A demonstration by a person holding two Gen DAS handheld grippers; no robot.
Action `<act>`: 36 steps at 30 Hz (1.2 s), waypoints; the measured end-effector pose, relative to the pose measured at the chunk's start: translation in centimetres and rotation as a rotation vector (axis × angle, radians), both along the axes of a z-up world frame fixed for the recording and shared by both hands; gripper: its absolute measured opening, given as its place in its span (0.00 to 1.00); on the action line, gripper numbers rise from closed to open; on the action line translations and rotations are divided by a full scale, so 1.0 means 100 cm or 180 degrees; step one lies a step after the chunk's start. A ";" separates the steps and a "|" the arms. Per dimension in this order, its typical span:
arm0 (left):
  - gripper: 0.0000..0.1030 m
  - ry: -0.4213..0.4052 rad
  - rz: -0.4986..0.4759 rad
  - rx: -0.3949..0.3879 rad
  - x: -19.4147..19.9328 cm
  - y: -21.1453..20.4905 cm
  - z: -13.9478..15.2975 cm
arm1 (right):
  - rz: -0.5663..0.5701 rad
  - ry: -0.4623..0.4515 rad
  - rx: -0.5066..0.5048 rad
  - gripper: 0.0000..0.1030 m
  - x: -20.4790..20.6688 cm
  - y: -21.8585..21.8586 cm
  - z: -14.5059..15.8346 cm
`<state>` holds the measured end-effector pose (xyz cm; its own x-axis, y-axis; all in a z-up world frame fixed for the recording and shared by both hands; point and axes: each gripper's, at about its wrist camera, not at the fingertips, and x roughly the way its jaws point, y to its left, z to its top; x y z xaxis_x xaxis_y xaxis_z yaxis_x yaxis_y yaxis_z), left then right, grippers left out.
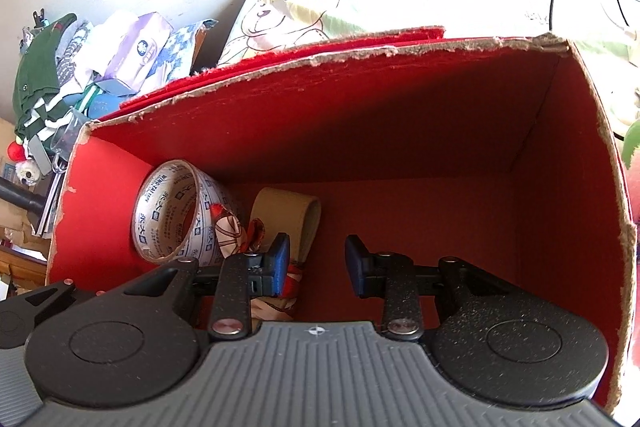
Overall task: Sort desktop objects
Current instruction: 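Lift the open right gripper up out of the red box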
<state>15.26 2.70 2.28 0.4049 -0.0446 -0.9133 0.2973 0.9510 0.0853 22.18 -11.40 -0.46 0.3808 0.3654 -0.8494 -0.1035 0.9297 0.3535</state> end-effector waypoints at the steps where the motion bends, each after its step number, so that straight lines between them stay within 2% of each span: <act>1: 0.66 -0.0012 0.0015 0.0002 0.000 0.000 0.001 | -0.0028 0.0013 -0.0006 0.33 0.001 0.000 -0.001; 6: 0.67 -0.0055 0.0104 -0.0042 0.004 0.003 -0.013 | -0.0104 -0.0015 -0.0048 0.33 -0.001 -0.001 0.001; 11: 0.67 -0.0155 0.0179 -0.0108 -0.002 0.002 -0.001 | -0.0155 -0.0041 -0.0087 0.33 0.000 -0.002 -0.001; 21: 0.68 -0.0335 0.0326 0.0012 -0.007 0.007 0.011 | -0.0206 -0.0078 -0.0124 0.33 -0.002 -0.005 0.003; 24: 0.73 -0.0424 0.0319 -0.0001 -0.007 0.006 0.012 | -0.0198 -0.0090 -0.0122 0.33 -0.003 -0.005 0.003; 29: 0.87 -0.0459 0.0346 -0.0131 -0.008 0.009 0.017 | -0.0204 -0.0101 -0.0116 0.33 -0.003 -0.004 0.004; 36: 0.89 -0.0505 0.0381 -0.0133 -0.010 0.011 0.020 | -0.0193 -0.0176 -0.0089 0.33 -0.006 -0.004 0.007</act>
